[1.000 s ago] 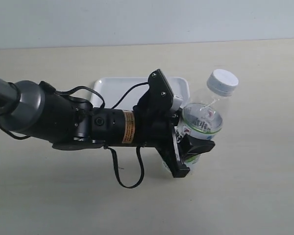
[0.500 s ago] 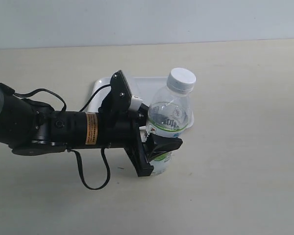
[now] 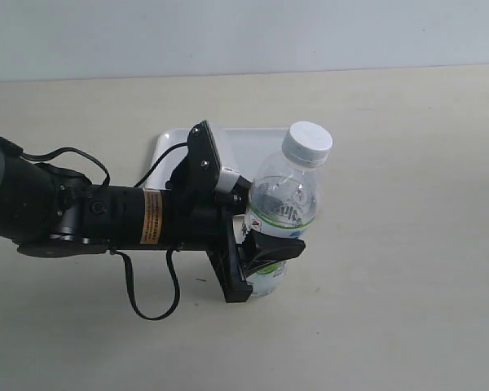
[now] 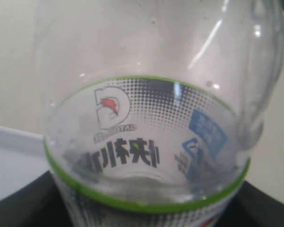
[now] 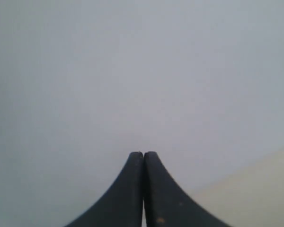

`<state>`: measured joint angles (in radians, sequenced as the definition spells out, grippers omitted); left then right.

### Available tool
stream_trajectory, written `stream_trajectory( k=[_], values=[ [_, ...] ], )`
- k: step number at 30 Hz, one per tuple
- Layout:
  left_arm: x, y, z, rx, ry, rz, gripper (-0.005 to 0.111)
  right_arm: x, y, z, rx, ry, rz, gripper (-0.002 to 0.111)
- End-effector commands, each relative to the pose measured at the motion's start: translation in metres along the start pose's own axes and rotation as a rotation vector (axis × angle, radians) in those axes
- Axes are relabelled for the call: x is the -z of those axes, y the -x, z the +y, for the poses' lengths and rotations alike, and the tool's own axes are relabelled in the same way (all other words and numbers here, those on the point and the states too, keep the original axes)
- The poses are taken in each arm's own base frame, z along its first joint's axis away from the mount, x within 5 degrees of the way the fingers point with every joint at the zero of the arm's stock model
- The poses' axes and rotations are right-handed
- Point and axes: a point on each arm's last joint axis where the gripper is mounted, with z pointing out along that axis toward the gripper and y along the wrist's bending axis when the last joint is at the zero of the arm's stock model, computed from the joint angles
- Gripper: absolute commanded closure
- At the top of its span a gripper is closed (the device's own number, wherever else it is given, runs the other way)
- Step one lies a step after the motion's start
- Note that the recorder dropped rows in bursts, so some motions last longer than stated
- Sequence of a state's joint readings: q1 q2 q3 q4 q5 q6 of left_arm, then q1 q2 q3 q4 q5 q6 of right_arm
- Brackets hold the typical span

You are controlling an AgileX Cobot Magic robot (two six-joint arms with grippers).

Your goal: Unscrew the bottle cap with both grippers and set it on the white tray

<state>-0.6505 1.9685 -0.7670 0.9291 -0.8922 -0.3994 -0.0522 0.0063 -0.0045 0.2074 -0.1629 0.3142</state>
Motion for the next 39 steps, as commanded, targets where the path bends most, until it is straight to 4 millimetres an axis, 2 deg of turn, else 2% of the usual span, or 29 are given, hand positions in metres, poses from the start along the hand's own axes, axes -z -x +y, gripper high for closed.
stream_trajectory(
  k=[1,3,6,10,14,17,20,24,26,30,34,37,39],
  values=[
    [0.002,0.000,-0.001,0.002,-0.009,-0.002,0.107,0.004,0.027,0.009,-0.007,0.084,-0.276,0.108],
    [0.002,0.000,-0.001,0.002,-0.009,-0.002,0.107,0.005,0.054,0.021,0.014,0.096,-0.362,0.108],
    [0.002,0.001,-0.002,0.002,-0.011,-0.008,0.107,-0.015,0.088,0.042,0.099,0.048,-0.284,0.108],
    [0.002,0.001,-0.002,0.001,-0.013,-0.009,0.107,-0.073,0.118,0.072,0.230,0.019,0.010,0.108],
    [0.002,0.001,-0.003,-0.009,-0.023,-0.005,0.107,-0.140,0.124,0.089,0.383,-0.012,0.439,0.108],
    [0.002,0.001,-0.003,-0.011,-0.023,-0.005,0.107,-0.186,0.114,0.092,0.368,-0.039,0.775,0.108],
    [0.002,0.001,-0.003,-0.011,-0.023,-0.005,0.107,-0.219,0.093,0.090,0.335,-0.025,1.054,0.108],
    [0.002,0.001,-0.003,-0.016,-0.023,-0.005,0.107,-0.248,0.061,0.090,0.244,0.072,1.357,0.108],
    [0.002,0.001,-0.003,-0.016,-0.023,-0.005,0.107,-0.262,0.044,0.093,0.243,0.113,1.403,0.108],
    [0.002,0.000,-0.003,-0.018,-0.023,0.000,0.107,-0.262,0.014,0.111,0.333,0.172,1.492,0.108],
    [0.002,0.000,-0.003,-0.018,-0.023,0.002,0.107,-0.251,-0.001,0.138,0.418,0.266,1.532,0.107],
    [0.002,0.000,-0.002,-0.018,-0.021,0.006,0.107,-0.242,-0.010,0.156,0.506,0.354,1.550,0.099],
    [0.002,0.000,-0.003,-0.019,-0.022,0.006,0.107,-0.237,-0.015,0.164,0.546,0.376,1.559,0.087]
  ],
)
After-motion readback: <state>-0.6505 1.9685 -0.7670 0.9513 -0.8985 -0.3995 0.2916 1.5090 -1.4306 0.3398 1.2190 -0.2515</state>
